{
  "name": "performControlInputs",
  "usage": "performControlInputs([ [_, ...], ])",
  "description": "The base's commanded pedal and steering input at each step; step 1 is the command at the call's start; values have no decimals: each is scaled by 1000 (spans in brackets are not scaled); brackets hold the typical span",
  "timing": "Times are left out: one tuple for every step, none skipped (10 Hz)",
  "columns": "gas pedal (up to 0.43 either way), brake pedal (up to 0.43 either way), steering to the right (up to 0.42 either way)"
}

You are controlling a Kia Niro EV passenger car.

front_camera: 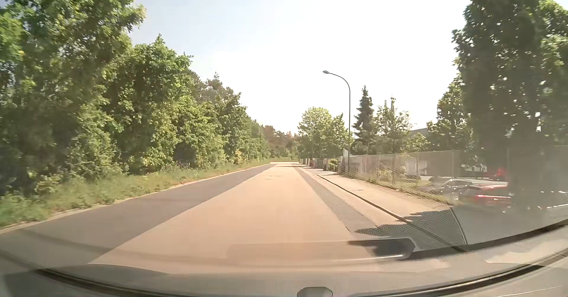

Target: Follow the waypoints while adhering to traffic rules and regulations

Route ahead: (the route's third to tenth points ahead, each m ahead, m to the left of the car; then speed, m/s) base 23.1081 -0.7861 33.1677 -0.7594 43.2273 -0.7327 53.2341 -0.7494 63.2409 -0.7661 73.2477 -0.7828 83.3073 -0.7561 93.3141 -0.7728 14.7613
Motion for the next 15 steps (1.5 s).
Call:
performControlInputs([
  [130,0,-1],
  [130,0,-1],
  [130,0,0],
  [130,0,0],
  [130,0,0],
  [130,0,0],
  [130,0,1],
  [130,0,1],
  [130,0,1],
  [130,0,2],
  [118,0,2],
  [110,0,2],
  [110,0,1],
  [110,0,1],
  [110,0,1],
])
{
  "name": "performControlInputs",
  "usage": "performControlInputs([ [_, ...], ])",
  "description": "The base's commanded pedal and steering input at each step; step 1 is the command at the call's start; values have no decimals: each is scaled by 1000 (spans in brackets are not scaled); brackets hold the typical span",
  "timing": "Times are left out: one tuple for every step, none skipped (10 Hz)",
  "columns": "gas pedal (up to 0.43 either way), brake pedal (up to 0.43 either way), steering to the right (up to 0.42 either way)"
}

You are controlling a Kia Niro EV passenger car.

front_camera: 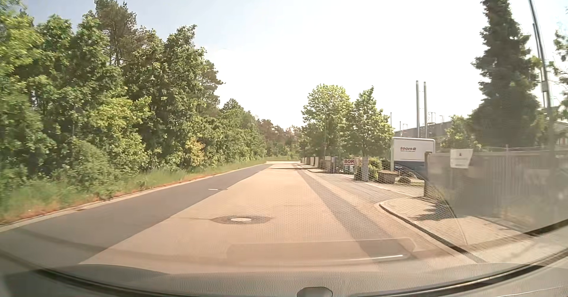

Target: Follow the waypoints while adhering to traffic rules and regulations

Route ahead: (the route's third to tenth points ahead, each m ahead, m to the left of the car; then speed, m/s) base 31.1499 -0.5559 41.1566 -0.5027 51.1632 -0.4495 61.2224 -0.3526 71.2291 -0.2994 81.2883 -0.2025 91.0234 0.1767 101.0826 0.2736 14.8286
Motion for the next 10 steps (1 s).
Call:
performControlInputs([
  [110,0,1],
  [110,0,1],
  [110,0,1],
  [110,0,1],
  [110,0,1],
  [110,0,1],
  [110,0,0],
  [110,0,-1],
  [110,0,-3],
  [110,0,-3],
])
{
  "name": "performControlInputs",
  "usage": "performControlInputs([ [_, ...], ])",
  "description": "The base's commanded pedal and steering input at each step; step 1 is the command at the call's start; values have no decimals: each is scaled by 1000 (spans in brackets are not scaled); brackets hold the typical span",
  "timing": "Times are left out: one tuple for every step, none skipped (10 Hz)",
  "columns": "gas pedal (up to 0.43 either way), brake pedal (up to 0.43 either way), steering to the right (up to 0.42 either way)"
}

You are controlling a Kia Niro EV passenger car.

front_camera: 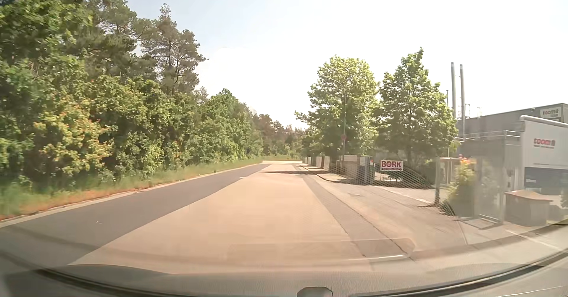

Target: Follow the waypoints while adhering to traffic rules and regulations

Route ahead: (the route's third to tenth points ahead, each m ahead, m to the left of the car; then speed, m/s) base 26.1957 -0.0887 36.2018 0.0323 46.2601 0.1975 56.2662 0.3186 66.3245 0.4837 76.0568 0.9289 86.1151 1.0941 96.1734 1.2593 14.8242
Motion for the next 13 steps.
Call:
performControlInputs([
  [110,0,-3],
  [110,0,-2],
  [110,0,-2],
  [110,0,-1],
  [110,0,-1],
  [110,0,-1],
  [98,0,-1],
  [87,0,-1],
  [87,0,-1],
  [87,0,-1],
  [87,0,-1],
  [87,0,0],
  [87,0,-1],
])
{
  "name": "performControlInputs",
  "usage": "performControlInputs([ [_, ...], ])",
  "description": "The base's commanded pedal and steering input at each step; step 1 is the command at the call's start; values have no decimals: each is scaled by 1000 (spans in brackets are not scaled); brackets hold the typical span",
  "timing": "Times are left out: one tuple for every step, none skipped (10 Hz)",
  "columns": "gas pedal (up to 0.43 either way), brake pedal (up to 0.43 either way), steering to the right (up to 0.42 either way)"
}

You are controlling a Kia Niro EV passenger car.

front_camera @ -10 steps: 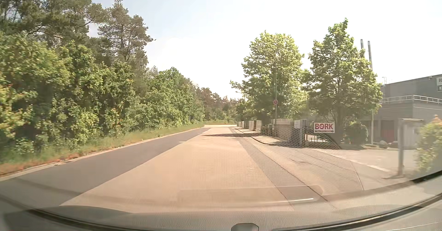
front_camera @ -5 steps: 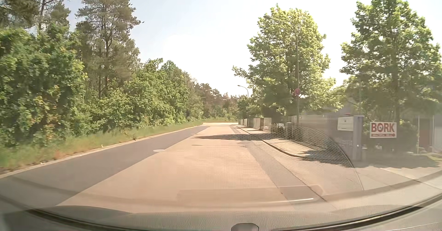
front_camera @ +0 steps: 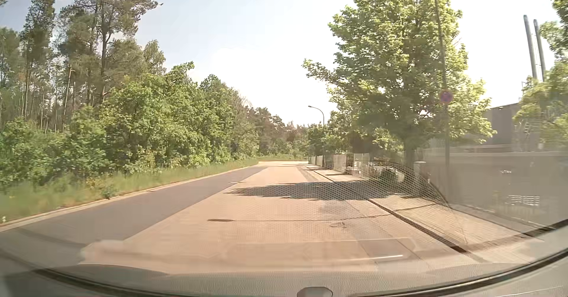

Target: Follow the waypoints while adhering to traffic rules and regulations

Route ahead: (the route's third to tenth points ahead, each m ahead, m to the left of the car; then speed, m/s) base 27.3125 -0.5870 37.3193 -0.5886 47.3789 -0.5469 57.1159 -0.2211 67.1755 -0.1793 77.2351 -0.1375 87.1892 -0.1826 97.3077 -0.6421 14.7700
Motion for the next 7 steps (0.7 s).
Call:
performControlInputs([
  [87,0,-1],
  [87,0,0],
  [87,0,0],
  [87,0,0],
  [87,0,0],
  [87,0,0],
  [87,0,0],
])
